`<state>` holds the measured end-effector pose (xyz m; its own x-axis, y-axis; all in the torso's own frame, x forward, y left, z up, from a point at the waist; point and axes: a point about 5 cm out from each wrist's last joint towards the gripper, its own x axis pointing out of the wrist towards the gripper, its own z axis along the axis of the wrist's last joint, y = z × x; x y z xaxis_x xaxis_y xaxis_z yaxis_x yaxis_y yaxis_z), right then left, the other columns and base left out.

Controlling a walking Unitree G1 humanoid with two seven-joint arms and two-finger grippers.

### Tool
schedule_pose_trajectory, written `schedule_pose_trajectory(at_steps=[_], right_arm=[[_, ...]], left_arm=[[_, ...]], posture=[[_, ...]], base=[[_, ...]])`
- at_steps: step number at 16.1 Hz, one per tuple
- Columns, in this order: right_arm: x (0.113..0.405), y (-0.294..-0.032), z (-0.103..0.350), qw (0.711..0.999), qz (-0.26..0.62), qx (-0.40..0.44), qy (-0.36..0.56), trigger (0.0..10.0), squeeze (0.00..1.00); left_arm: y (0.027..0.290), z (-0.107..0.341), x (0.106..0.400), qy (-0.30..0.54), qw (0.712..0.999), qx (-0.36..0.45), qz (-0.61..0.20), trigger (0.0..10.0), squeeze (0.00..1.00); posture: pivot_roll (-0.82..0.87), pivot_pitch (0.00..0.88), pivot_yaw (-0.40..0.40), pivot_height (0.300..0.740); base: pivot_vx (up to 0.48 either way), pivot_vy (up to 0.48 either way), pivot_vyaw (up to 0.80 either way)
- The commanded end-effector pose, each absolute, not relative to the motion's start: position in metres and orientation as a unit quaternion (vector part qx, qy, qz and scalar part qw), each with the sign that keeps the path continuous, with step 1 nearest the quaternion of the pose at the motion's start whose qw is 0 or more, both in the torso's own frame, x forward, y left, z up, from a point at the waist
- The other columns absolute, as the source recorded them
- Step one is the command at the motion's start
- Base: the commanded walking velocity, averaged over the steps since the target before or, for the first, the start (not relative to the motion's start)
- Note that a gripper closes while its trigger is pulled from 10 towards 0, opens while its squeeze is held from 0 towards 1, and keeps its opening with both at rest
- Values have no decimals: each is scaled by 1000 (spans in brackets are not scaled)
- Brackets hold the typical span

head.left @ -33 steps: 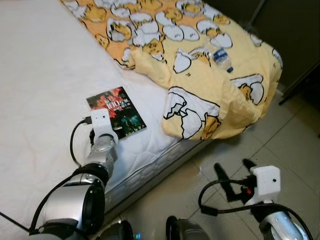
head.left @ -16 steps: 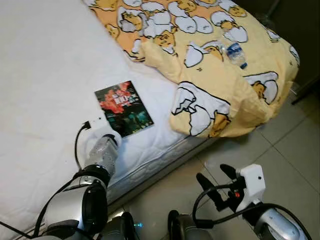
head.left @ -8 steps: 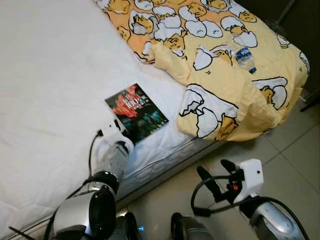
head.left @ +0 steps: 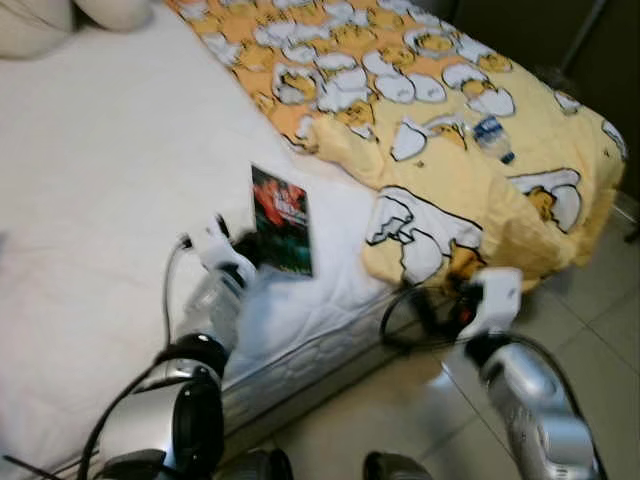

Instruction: Clean up the room

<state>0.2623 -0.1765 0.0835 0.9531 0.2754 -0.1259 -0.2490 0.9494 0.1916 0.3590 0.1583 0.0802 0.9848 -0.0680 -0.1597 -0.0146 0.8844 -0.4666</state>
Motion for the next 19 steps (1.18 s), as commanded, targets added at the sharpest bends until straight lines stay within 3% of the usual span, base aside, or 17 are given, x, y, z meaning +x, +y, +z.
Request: schedule_pose_trajectory(at_steps=[1, 2, 4, 8, 16, 18, 19], right_arm=[[265, -183, 83, 986, 115, 99, 69, 10000, 0], [280, -189, 88, 990, 97, 82, 57, 10000, 0], [293, -194, 90, 992, 89, 75, 49, 10000, 0], [310, -194, 90, 993, 89, 66, 48, 10000, 0], [328, -182, 91, 991, 114, 55, 44, 10000, 0], [328, -181, 95, 993, 104, 42, 22, 10000, 0], [329, -186, 113, 996, 72, 4, -43, 10000, 0]], left_arm=[[162, 96, 366, 53, 975, -215, -7, 0, 0], [176, 113, 366, -2, 992, -124, 29, 0, 0], [191, 121, 355, -47, 995, -20, 82, 0, 0], [185, 112, 329, -54, 994, 25, 89, 0, 0], [172, 123, 323, -70, 992, 82, 71, 0, 0], [167, 126, 324, -71, 992, 82, 64, 0, 0], [166, 127, 323, -75, 993, 72, 62, 0, 0]], posture=[[-124, 0, 28, 740], [-99, 0, 19, 740], [-71, 0, 7, 740], [-18, 0, -24, 740], [-7, 0, -39, 740], [-17, 0, -28, 740], [-19, 0, -26, 740]], base=[[0, 0, 0], [0, 0, 525], [0, 0, 491], [0, 0, 450], [0, 0, 430], [0, 0, 400], [0, 0, 0]])
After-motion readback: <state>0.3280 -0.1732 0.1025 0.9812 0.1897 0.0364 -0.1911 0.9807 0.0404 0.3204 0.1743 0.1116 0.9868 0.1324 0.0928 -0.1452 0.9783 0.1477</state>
